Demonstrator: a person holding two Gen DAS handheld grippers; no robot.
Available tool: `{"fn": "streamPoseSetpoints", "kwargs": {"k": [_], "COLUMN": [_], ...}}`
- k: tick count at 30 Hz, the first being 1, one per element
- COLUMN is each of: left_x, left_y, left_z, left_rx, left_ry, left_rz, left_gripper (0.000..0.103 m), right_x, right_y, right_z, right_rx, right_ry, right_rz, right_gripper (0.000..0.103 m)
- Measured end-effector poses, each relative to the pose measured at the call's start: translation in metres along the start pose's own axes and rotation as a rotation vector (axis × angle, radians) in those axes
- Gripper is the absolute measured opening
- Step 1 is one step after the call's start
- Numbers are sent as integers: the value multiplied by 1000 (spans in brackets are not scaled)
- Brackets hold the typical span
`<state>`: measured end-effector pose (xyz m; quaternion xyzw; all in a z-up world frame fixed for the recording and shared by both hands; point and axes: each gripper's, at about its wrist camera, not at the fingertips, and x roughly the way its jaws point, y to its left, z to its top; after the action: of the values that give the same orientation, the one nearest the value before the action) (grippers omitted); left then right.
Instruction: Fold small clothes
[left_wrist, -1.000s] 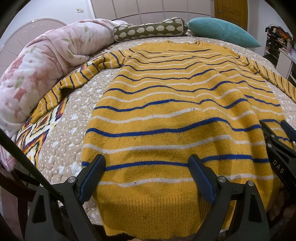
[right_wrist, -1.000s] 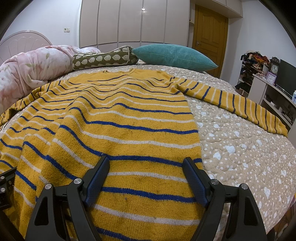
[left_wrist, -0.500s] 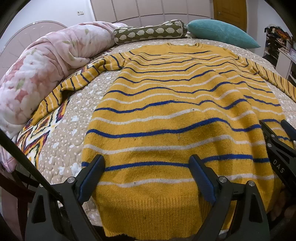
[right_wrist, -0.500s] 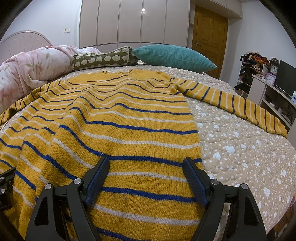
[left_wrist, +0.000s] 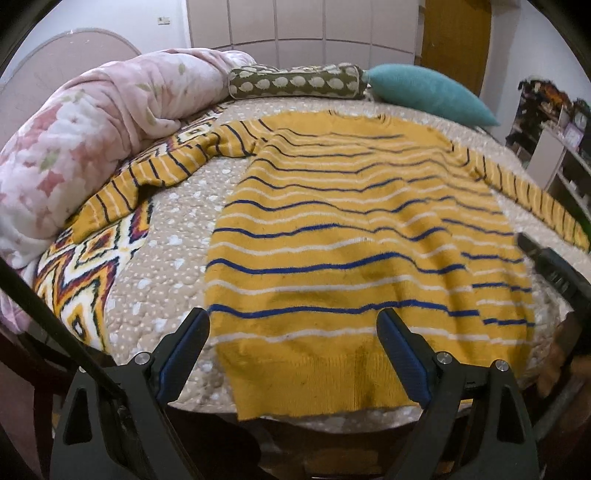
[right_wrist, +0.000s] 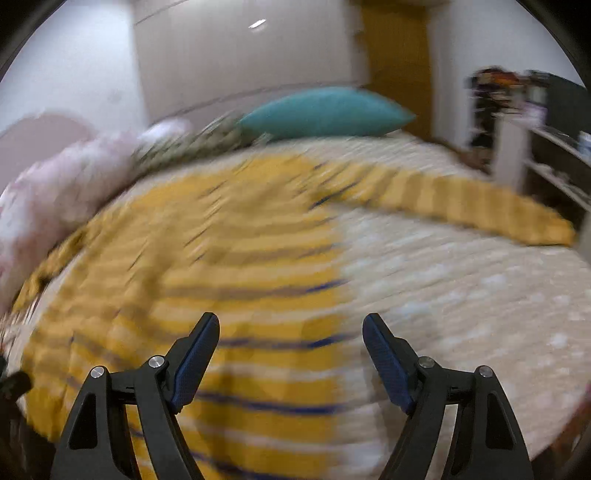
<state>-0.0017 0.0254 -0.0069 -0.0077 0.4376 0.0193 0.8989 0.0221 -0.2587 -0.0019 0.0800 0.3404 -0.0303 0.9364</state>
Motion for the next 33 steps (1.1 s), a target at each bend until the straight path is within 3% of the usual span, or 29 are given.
{"fn": "streamPoseSetpoints", "kwargs": {"k": [9,12,16,20,21,22,23,25,28,33], "left_x": [-14,-11,-8,-7,-7,-8,-9,-13,-18,-27], "left_y": [6,3,-2,-4,-3,-2,0,8,25,53], "left_z": [4,6,7,8,8,8,9,11,13,13], "left_rx": [-24,-23,-9,-8,-9,-12,-19,-35,-75,-114], "left_ry": [-52,-48,-41,-40,-42,-45,-52,-67,-97,-137], "left_rz": [-43,-44,-40,-45,-45,-46,-46,-41,-34,-4], "left_gripper": [91,91,91,91,91,91,91,91,91,91], "right_x": [6,28,54,79,83,83,82,69,59,51], "right_y": [-208,-273,-309,-333,-339,-348,-356,-359,-343,-238], "right_z": [36,49,78,98,103,104,104,103,125,180], "right_rx": [355,499,584,686,710,733,763,807,718,424], "right_ry": [-36,-23,-19,-25,-31,-26,-19,-32,-57,-78], "right_rz": [-264,-240,-218,-225,-224,-199,-167,-142,-165,-105], "right_gripper": [81,72,71,67,48,19,9,7,6,6]}}
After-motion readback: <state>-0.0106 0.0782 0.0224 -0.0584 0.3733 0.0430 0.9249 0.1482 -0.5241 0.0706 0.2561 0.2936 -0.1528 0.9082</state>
